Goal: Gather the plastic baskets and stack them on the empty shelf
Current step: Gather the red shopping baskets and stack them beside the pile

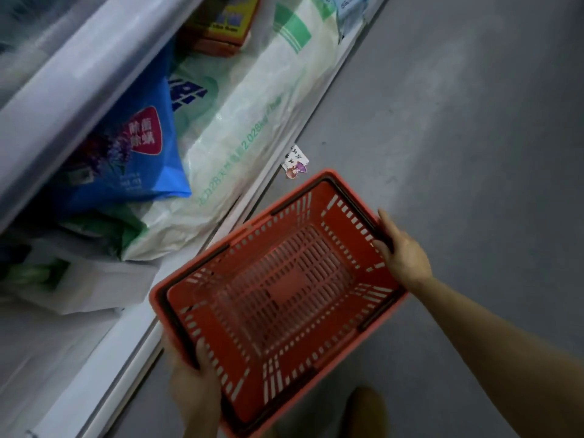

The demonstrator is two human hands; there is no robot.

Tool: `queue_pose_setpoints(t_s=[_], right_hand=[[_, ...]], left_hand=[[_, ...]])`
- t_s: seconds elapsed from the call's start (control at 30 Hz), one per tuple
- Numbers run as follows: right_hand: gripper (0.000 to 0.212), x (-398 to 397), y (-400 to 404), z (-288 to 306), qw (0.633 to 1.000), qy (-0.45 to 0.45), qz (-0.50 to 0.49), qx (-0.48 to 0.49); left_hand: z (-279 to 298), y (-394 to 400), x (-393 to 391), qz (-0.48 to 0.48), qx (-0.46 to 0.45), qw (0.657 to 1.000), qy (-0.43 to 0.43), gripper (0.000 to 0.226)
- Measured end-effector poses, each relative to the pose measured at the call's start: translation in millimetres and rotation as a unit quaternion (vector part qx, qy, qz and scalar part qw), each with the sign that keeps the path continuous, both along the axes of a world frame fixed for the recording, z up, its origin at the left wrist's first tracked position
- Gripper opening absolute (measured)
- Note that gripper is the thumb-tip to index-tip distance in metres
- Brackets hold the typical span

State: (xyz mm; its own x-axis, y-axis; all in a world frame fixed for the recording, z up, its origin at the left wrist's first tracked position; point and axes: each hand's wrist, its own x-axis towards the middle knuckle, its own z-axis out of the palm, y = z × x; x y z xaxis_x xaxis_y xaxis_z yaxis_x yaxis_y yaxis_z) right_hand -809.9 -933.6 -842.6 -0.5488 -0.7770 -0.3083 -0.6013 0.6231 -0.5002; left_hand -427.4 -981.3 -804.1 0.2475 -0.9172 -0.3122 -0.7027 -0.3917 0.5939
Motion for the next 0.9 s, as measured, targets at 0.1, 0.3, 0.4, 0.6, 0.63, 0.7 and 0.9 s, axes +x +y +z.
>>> queue_pose_setpoints(t_s=[0.1, 0.3, 0.4, 0.6, 0.63, 0.7, 0.9], right_hand=[[0.066, -7.3, 27.3, 5.6, 1.0, -0.001, -0.03, -0.004], [0.066, -31.1, 88.7, 69.1, 0.993, -0.017, -0.114, -0.01], [0.069, -50.7, 108.9, 107.4, 0.988, -0.001, -0.148, -0.037], [0.072, -85.7, 142.2, 178.9, 0.961, 0.018, -0.261, -0.091], [0.073, -91.2, 148.2, 189.7, 0.956, 0.022, -0.275, -0.098], [0.073, -100.8, 159.7, 213.6, 0.947, 0.029, -0.3, -0.112], [0.074, -116.8, 200.1, 289.1, 0.916, 0.049, -0.372, -0.143]], left_hand=[[11.8, -13.8, -9.3, -0.035, 0.023, 0.999, 0.007, 0.066], [54.8, -52.3, -56.6, -0.14, 0.011, 0.99, 0.024, 0.077], [79.8, -78.8, -98.4, -0.188, -0.012, 0.982, 0.029, 0.079], [134.0, -111.1, -183.8, -0.281, -0.047, 0.956, 0.068, 0.079], [145.5, -112.6, -197.8, -0.295, -0.053, 0.951, 0.071, 0.08], [169.2, -113.9, -225.2, -0.322, -0.074, 0.941, 0.068, 0.08], [243.8, -108.6, -287.6, -0.39, -0.121, 0.909, 0.081, 0.083]])
